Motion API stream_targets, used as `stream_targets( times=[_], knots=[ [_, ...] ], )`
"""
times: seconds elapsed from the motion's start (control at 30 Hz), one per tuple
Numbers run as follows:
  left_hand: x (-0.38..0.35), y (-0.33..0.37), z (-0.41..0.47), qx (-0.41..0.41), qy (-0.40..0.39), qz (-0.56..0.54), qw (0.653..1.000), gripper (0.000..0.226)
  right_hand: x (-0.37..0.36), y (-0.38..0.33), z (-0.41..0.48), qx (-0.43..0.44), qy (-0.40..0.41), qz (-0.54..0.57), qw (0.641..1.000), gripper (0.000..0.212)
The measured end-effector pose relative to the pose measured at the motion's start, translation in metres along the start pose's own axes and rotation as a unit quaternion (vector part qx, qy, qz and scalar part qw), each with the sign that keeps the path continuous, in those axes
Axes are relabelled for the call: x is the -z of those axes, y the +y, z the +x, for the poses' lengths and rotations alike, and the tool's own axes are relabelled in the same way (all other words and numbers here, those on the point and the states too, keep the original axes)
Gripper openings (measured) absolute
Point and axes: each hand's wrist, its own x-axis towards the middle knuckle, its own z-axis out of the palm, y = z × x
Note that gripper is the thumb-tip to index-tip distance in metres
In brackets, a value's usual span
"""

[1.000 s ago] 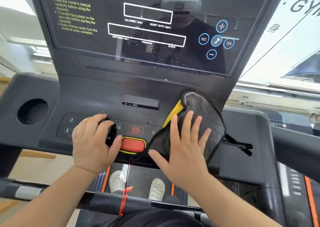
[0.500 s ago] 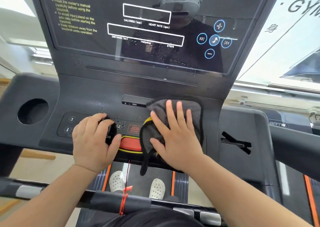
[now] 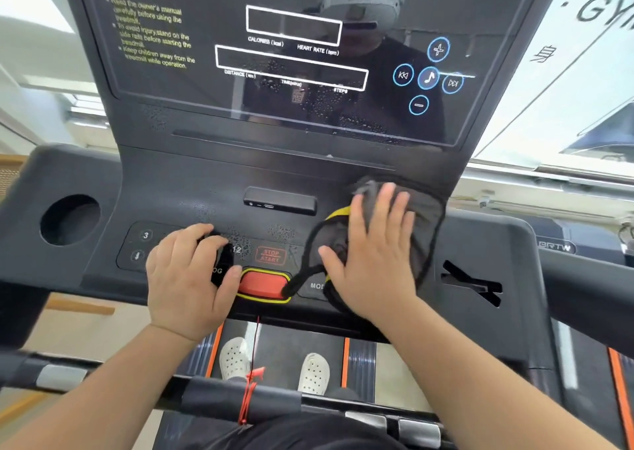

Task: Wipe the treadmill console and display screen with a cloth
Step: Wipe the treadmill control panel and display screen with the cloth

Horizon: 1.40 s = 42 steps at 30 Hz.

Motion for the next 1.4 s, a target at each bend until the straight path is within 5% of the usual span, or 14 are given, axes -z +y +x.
stream_targets(
  times=[0.2,0.37,0.53,0.8,0.97,1.1,1.4],
  knots=[
    [0.001,0.002,0.000,0.006,0.001,-0.002,1.000,0.048,-0.002,0.022,-0.064,0.197,-0.062,-0.024,0.978,0.078],
    [0.001,0.002,-0.001,0.011,0.000,0.000,1.000,0.049,0.002,0.088,-0.050,0.079,-0.050,0.017,0.995,0.087],
    [0.001,0.001,0.000,0.009,-0.007,0.000,1.000,0.051,0.002,0.027,-0.012,-0.044,-0.022,0.004,0.999,0.098],
    [0.001,-0.003,0.000,-0.012,0.016,-0.023,1.000,0.049,-0.008,0.008,-0.072,0.187,-0.066,-0.032,0.980,0.079],
    [0.002,-0.008,-0.001,-0.036,0.008,-0.047,0.998,0.048,0.000,0.049,-0.071,0.012,-0.054,-0.008,0.998,0.088],
    [0.010,-0.018,-0.001,-0.051,-0.014,-0.115,0.992,0.046,0.003,0.010,-0.042,-0.155,-0.042,0.013,0.987,0.100],
    [0.047,-0.126,0.000,-0.079,-0.069,-0.050,0.993,0.051,-0.002,-0.134,-0.015,-0.126,-0.082,0.020,0.988,0.107]
  ],
)
